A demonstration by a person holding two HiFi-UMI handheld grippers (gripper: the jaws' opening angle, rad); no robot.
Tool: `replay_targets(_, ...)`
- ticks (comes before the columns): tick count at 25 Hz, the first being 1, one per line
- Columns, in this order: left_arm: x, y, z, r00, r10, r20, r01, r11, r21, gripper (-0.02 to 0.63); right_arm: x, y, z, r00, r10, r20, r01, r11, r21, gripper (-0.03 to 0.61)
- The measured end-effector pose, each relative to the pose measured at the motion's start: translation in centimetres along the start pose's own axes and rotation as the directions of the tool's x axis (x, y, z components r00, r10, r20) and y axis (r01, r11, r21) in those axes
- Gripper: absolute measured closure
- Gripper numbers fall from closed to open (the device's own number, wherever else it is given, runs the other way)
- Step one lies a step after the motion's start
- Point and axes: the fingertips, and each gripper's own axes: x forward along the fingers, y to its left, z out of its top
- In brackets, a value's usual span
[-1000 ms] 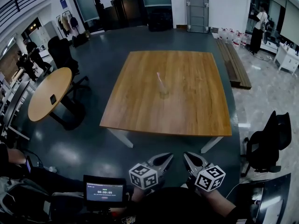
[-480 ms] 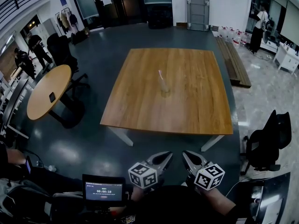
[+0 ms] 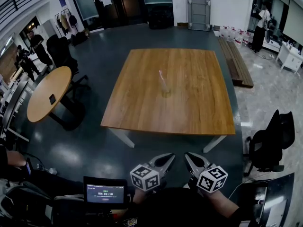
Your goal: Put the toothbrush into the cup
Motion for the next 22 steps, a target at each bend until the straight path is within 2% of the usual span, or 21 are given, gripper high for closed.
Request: replay_targets(22, -0.62, -0.82, -0.33, 1.0, 0.008, 0.014, -0.008, 1.0, 0.012, 0.611, -1.06, 0.48, -0.17, 1.0, 0.004, 0.01, -0.004, 1.0, -0.013, 0.572)
